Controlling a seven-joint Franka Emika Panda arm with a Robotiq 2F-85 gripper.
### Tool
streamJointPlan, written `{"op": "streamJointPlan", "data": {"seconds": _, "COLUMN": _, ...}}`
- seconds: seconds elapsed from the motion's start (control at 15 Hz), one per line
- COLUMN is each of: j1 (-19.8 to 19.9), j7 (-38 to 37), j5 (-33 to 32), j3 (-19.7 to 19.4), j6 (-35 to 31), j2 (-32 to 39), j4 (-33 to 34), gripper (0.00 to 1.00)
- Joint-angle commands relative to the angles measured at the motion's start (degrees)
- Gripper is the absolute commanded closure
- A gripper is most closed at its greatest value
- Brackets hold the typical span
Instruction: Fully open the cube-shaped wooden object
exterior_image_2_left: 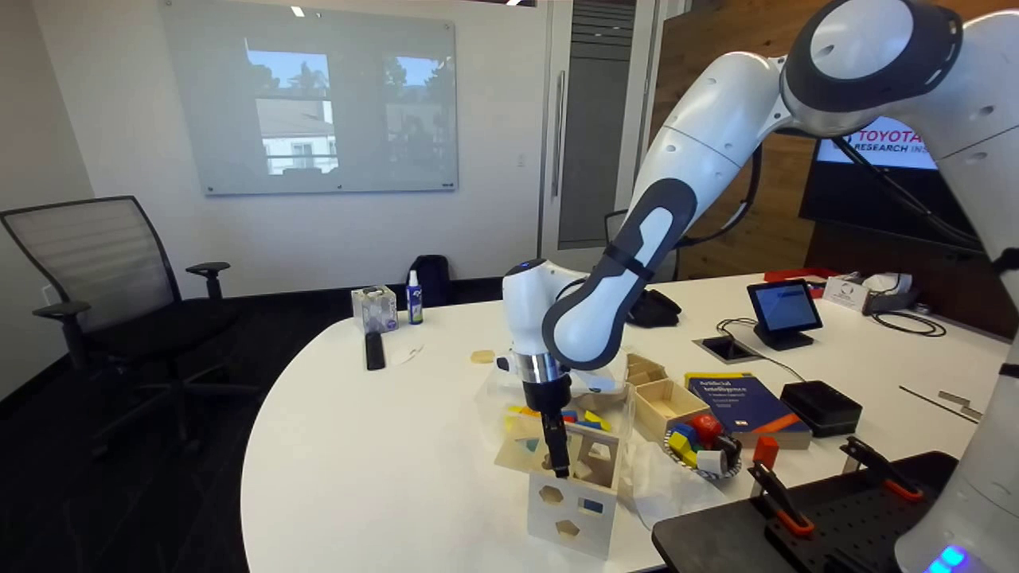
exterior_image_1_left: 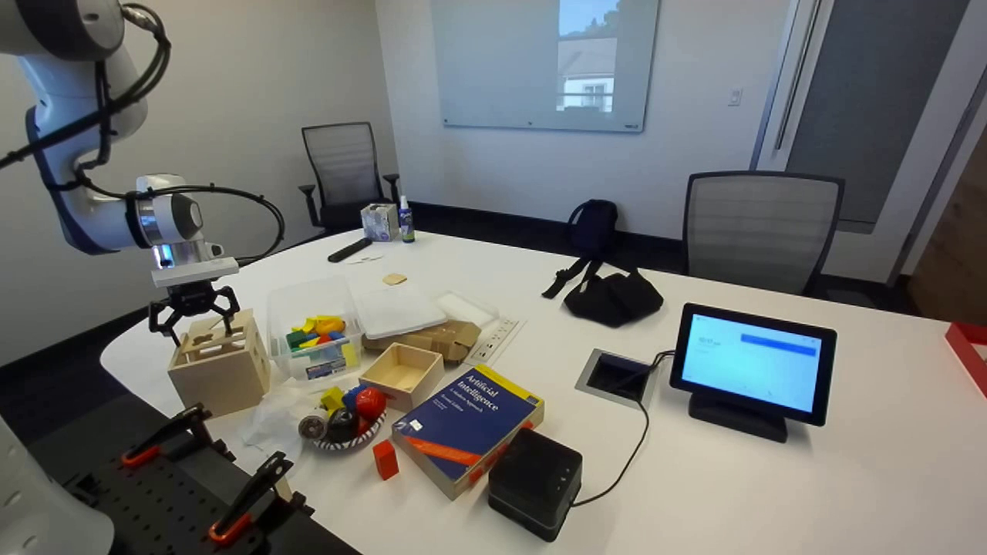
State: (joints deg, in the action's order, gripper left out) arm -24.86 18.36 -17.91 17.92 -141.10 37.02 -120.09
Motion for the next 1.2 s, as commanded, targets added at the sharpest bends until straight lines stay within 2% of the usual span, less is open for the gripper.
{"op": "streamJointPlan", "data": {"seconds": 0.0, "j1": -1.88, "j7": -2.97, "j5": -2.95, "j3": -1.74, "j6": -0.80, "j2": 1.66, "j4": 2.15, "gripper": 0.00}}
{"op": "streamJointPlan", "data": {"seconds": 0.33, "j1": -3.11, "j7": -3.69, "j5": -6.10, "j3": -2.43, "j6": -1.08, "j2": 1.60, "j4": 2.74, "gripper": 0.00}}
{"op": "streamJointPlan", "data": {"seconds": 0.53, "j1": -1.26, "j7": -0.03, "j5": -5.05, "j3": -0.43, "j6": -1.14, "j2": 1.44, "j4": 2.35, "gripper": 0.00}}
{"op": "streamJointPlan", "data": {"seconds": 0.8, "j1": 0.80, "j7": 3.84, "j5": -1.88, "j3": 2.18, "j6": 3.98, "j2": -0.41, "j4": 1.96, "gripper": 0.00}}
{"op": "streamJointPlan", "data": {"seconds": 1.13, "j1": 2.04, "j7": 4.86, "j5": 0.80, "j3": 3.74, "j6": 13.31, "j2": -3.27, "j4": 3.04, "gripper": 0.00}}
